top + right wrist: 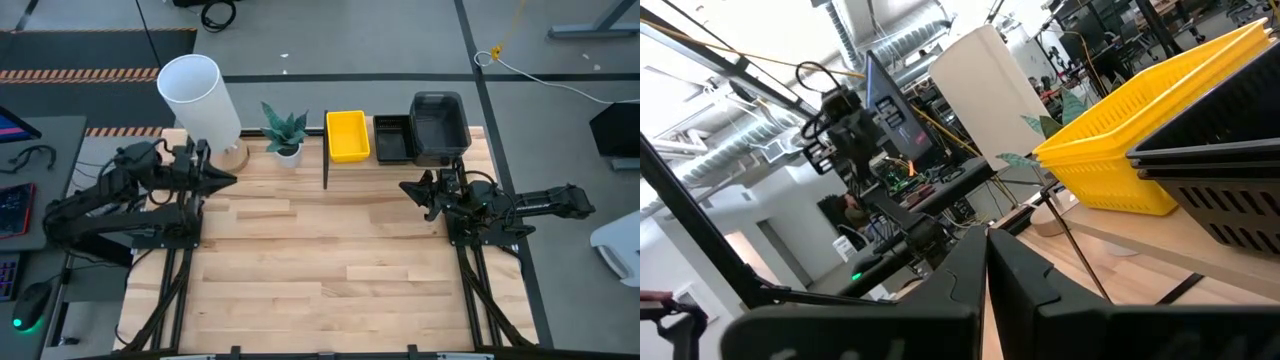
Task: Stack baskets on shelf by color
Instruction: Return to Home Position
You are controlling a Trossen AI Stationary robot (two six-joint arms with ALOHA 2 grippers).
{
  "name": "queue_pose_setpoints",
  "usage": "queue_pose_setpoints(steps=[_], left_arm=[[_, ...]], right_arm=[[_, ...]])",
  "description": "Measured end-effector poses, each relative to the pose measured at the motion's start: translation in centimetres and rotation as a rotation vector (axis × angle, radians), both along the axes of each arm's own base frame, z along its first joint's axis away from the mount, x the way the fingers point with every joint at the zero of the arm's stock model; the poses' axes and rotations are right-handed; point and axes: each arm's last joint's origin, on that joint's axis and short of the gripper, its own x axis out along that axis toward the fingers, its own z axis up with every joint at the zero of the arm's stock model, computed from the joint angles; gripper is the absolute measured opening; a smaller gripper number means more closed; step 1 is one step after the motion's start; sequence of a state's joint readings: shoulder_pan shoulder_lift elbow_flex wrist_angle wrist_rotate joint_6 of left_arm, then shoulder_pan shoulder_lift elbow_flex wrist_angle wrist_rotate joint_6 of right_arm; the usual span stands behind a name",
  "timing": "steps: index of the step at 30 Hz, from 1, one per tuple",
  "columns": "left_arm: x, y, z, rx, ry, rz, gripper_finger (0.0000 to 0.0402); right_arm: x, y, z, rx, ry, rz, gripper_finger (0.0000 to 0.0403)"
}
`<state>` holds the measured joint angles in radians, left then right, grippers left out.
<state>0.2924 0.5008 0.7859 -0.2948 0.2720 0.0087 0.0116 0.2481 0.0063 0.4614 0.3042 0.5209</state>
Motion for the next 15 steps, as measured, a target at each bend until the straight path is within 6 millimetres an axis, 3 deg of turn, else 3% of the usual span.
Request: queue_pose_setpoints(steps=[15], left_arm=[[-2.2,-0.7,-6.4,-0.037,-0.041,-0.022,0.0034]], right_arm=[[0.0,0.0,0.0,0.0,0.0,0.0,0.0019]])
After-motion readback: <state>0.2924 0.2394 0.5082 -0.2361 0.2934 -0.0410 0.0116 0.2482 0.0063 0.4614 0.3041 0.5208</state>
